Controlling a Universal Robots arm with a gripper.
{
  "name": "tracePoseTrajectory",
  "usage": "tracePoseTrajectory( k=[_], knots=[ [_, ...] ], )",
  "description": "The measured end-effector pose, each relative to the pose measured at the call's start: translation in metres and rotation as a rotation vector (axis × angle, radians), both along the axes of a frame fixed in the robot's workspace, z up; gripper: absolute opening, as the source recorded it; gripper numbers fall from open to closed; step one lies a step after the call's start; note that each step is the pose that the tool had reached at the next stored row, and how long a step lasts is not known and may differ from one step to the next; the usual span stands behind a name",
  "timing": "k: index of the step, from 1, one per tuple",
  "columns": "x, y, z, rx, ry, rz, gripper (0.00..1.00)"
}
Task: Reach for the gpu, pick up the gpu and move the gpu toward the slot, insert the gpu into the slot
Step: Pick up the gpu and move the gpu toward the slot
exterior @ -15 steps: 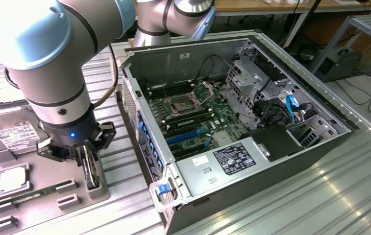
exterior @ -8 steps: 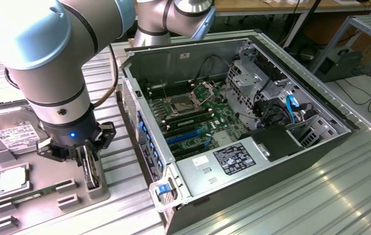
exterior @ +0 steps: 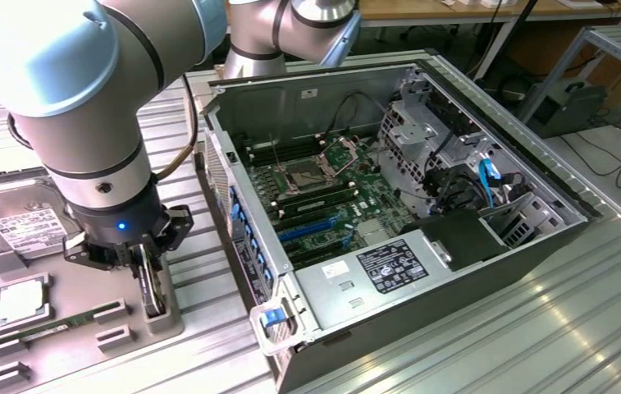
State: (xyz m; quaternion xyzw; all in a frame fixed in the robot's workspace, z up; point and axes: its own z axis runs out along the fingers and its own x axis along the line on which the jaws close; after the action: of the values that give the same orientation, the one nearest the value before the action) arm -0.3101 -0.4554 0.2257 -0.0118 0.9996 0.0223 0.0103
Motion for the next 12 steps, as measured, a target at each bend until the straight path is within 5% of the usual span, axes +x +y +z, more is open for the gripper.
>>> tracePoseTrajectory(
  k=[12],
  knots=[
    [0.0001,0.0,-0.0002,-0.0001,0.0001,0.0,0.28]
  ],
)
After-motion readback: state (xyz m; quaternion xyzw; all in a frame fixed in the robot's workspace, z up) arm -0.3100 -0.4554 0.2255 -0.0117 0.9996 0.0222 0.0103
